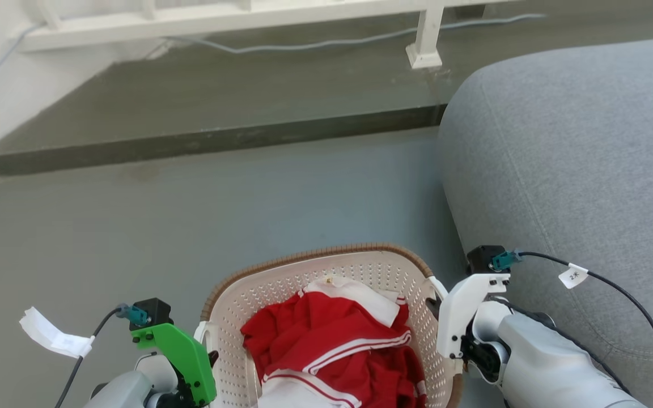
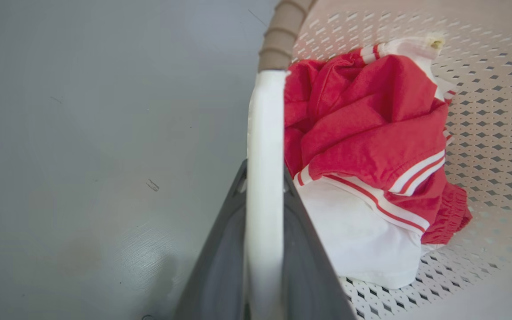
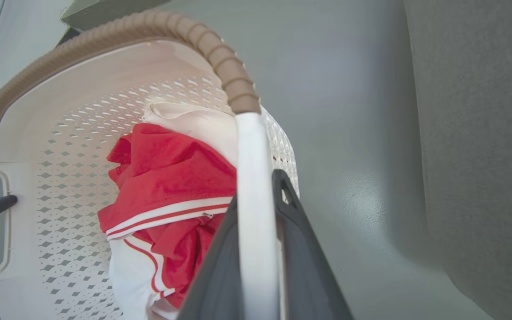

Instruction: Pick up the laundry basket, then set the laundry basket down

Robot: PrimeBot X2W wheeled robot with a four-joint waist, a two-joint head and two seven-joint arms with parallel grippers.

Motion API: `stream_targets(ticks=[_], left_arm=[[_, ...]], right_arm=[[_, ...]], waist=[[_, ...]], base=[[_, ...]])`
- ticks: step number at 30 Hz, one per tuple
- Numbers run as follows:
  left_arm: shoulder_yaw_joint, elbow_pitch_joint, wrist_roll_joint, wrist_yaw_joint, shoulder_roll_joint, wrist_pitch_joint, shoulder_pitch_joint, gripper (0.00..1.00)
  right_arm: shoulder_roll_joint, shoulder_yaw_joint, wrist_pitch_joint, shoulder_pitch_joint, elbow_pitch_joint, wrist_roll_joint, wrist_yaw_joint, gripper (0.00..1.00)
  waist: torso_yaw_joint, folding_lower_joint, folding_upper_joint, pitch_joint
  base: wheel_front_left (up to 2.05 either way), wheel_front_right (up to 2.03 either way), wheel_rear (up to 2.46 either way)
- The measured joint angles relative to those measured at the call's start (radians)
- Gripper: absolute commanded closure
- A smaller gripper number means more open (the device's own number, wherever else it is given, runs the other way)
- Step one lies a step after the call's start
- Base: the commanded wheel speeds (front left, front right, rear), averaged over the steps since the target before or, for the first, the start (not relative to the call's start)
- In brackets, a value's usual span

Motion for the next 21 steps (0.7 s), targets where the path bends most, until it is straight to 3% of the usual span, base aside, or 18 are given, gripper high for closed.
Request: stream_targets(ticks=[21], left_arm=[[-0.017,0.047,-0.010,0.000,-0.023,0.053,-0.001,1.00]], right_arm=[[-0.002,0.032,0.041,0.001,0.009,0.023,0.001,1.00]], waist=[[-0.006,0.0001,0.0000,-0.040]], base=[[0.00,0.00,0.00]])
